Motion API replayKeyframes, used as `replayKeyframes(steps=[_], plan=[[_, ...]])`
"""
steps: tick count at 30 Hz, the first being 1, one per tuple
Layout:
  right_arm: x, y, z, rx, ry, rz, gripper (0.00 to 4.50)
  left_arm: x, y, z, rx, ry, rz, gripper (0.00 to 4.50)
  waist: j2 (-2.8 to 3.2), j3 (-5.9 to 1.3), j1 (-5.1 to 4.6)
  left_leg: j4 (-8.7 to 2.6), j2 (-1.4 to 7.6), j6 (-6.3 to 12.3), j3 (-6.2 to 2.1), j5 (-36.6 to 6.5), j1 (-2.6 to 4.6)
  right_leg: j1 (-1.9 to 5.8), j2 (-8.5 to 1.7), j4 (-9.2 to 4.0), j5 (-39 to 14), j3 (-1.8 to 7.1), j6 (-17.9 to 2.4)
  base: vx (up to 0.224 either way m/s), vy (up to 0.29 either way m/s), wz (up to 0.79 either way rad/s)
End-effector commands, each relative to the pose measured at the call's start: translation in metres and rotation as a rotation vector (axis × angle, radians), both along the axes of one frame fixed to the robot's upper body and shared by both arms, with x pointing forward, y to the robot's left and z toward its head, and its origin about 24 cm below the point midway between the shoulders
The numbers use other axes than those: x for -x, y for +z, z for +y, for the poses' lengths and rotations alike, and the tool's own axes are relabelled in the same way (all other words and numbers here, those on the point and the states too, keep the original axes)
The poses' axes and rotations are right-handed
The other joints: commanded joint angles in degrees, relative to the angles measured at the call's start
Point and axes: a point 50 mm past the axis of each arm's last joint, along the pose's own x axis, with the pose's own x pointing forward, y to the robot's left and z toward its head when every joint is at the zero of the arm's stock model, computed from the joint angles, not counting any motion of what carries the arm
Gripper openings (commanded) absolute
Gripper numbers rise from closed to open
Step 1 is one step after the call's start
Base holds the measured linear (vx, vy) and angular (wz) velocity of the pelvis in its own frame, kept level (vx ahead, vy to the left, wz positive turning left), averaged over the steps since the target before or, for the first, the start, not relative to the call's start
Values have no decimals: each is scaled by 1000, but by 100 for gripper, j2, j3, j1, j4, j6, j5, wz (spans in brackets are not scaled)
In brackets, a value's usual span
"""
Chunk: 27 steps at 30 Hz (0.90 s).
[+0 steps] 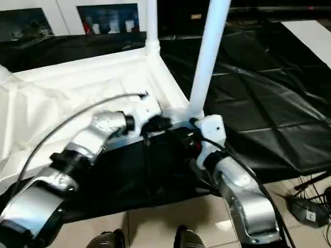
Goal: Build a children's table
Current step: Rotate leg to tighten, then rotate table base
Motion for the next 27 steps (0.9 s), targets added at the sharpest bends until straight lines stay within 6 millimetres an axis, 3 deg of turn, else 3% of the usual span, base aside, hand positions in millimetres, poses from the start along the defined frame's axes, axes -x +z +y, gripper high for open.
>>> replayKeyframes(steps=[1,6,9,10,11,12,13,18,20,23,25,26,27], plan=[[-3,2,2,5,6,0,389,-2,7,19,30,58,8,114,-10,-545,20,-297,119,452,-41,-922,45,395,-187,-212,-793,162,-1512,0,0,0],[-8,5,6,6,23,0,389,3,13,58,59,141,37,147,1,-637,9,-242,113,520,-35,-488,57,433,-171,-97,-288,161,-1641,0,0,0],[-12,4,10,15,48,11,389,17,11,75,49,107,106,169,29,-633,8,-223,110,439,-15,-615,72,413,-172,-82,-380,176,-1678,0,0,0],[-13,4,10,19,50,12,389,19,10,76,47,103,112,179,54,-621,30,-230,124,395,-11,-772,106,379,-171,-110,-590,176,-1639,0,0,0],[-15,3,12,30,55,15,389,24,9,79,41,91,128,185,50,-653,47,-217,130,354,-11,-808,125,389,-181,-88,-632,175,-1639,0,0,0],[-19,3,14,33,56,17,389,33,8,81,39,48,148,189,54,-649,52,-230,138,323,-30,-826,105,401,-192,-85,-719,170,-1627,0,0,0],[-25,2,17,33,54,20,389,47,8,82,47,-7,184,192,85,-653,68,-241,156,154,-42,-1019,117,394,-222,-81,-1062,168,-1572,0,0,0],[-39,1,19,51,36,14,389,73,11,74,97,-101,240,228,95,-653,77,-221,129,-43,-28,-1248,131,350,-171,-81,-1245,176,-1478,0,0,0],[-46,1,19,59,21,8,389,77,5,72,72,-92,251,232,117,-643,81,-216,117,-115,-35,-1430,128,343,-167,-107,-1530,170,-1363,0,0,0],[-55,2,17,56,-9,11,389,79,-12,71,6,-39,259,264,95,-665,46,-215,86,-121,-49,-1484,96,365,-145,-141,-1837,169,-1090,0,0,0],[-61,3,17,50,-27,11,389,78,-21,72,-32,18,259,277,139,-704,50,-197,82,-131,-52,-1488,112,348,-143,-159,-1936,170,-983,0,0,0],[-65,3,16,46,-36,8,389,79,-26,73,-50,44,260,290,132,-702,45,-196,76,-132,-52,-1493,107,347,-138,-163,-1937,168,-980,0,0,0],[-69,4,16,36,-45,10,389,81,-33,74,-71,81,267,290,173,-709,50,-193,73,-142,-62,-1495,103,354,-141,-146,-1911,164,-989,0,0,0]])
